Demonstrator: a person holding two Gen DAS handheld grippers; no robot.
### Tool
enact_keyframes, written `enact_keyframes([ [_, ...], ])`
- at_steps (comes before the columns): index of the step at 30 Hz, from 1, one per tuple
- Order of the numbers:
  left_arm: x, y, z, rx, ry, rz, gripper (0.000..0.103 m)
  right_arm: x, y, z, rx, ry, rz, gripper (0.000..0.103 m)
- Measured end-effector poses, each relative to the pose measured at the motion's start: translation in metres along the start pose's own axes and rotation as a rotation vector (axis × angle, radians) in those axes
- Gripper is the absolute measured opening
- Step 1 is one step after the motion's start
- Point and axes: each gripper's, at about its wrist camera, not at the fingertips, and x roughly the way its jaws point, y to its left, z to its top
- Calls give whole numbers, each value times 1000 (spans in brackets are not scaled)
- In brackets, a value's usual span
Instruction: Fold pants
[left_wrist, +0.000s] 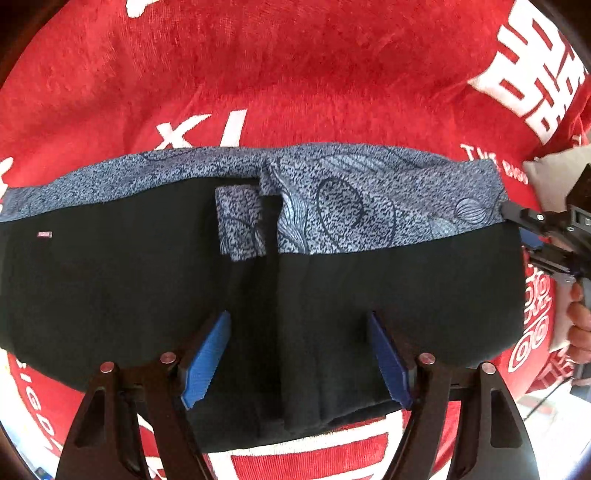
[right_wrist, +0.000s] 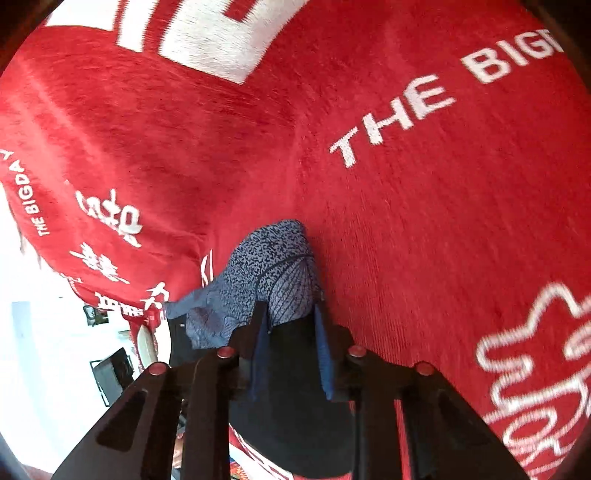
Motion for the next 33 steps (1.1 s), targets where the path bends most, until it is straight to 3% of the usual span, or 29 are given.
enact_keyframes([
  [2,0,-4,-7,10,-34,30,77,5,6,-3,-29,-4,-68,26],
  [4,-5,-1,-7,-31,-33,31,77,5,15,-4,-29,-28,-109,36],
  [6,-18,3,-6,-60,-59,31,77,-2,28,-9,-64,-59,-150,36],
  [9,-40,15,2,-77,-111,-32,77,-14,50,-26,-148,-97,-202,36],
  [12,-39,21,16,-61,-98,-104,77,-12,58,-34,-161,-87,-203,36],
  [15,-27,18,30,-23,-79,-114,77,-18,56,-41,-149,-82,-189,36],
  [17,-19,18,33,-13,-57,-123,67,-19,56,-44,-154,-81,-192,36],
  [22,-5,14,33,8,-1,-130,20,-21,56,-46,-154,-69,-188,36],
  [25,-15,16,32,19,-12,-143,13,-23,57,-48,-151,-59,-190,36],
  [27,-19,15,24,60,-24,-101,13,-24,61,-51,-166,-53,-189,36],
  [29,-7,18,12,74,18,-59,8,-21,65,-56,-191,-37,-197,36],
  [33,-10,17,1,46,-50,-41,9,-13,75,-65,-240,-24,-230,36],
])
